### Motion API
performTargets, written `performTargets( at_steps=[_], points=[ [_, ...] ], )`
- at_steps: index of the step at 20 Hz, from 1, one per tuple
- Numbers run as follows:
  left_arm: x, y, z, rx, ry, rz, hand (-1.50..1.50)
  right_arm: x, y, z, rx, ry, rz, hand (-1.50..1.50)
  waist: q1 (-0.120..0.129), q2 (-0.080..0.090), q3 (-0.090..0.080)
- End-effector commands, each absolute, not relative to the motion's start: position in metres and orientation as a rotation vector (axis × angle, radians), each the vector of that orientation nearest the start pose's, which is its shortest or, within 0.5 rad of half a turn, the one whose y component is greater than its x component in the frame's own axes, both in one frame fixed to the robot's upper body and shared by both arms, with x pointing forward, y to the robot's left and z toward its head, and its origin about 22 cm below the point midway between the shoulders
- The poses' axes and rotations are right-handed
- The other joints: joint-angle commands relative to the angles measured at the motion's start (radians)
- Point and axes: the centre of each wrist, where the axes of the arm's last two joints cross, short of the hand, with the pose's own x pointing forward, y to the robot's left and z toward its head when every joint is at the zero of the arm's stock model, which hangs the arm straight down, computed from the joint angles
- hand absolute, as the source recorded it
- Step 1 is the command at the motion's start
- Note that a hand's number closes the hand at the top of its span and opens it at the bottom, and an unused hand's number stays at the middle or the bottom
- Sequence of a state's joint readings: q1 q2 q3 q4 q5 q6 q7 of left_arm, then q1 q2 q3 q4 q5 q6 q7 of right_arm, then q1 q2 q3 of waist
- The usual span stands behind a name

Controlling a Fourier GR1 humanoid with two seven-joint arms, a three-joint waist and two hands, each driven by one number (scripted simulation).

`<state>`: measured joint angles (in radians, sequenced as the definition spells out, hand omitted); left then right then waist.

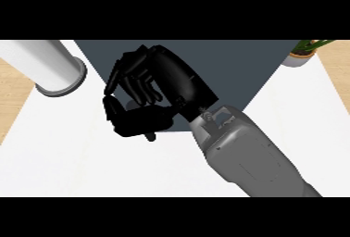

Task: Pick up the wine, place it into the cabinet and close the cabinet

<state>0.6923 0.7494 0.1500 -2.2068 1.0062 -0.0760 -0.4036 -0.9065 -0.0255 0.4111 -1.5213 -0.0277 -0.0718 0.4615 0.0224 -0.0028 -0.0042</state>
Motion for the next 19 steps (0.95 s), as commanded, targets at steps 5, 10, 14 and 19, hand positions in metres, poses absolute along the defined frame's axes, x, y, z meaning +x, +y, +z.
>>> performTargets(
  at_steps=[5,10,14,19],
  points=[
    [0.12,0.327,0.116,-0.286,-1.881,0.15,-1.5,0.356,-0.067,0.211,0.178,-1.828,0.718,1.5,-0.025,0.011,0.004],
    [0.126,0.312,0.109,-0.286,-1.859,0.169,-1.5,0.376,-0.073,0.221,0.133,-1.842,0.689,1.5,-0.016,0.017,0.004],
    [0.135,0.316,0.102,-0.278,-1.873,0.177,-1.5,0.383,-0.089,0.208,0.097,-1.865,0.707,1.5,-0.019,0.018,0.003],
    [0.143,0.307,0.087,-0.289,-1.864,0.176,-1.5,0.39,-0.099,0.213,0.095,-1.856,0.697,1.5,-0.023,0.022,0.002]
  ],
)
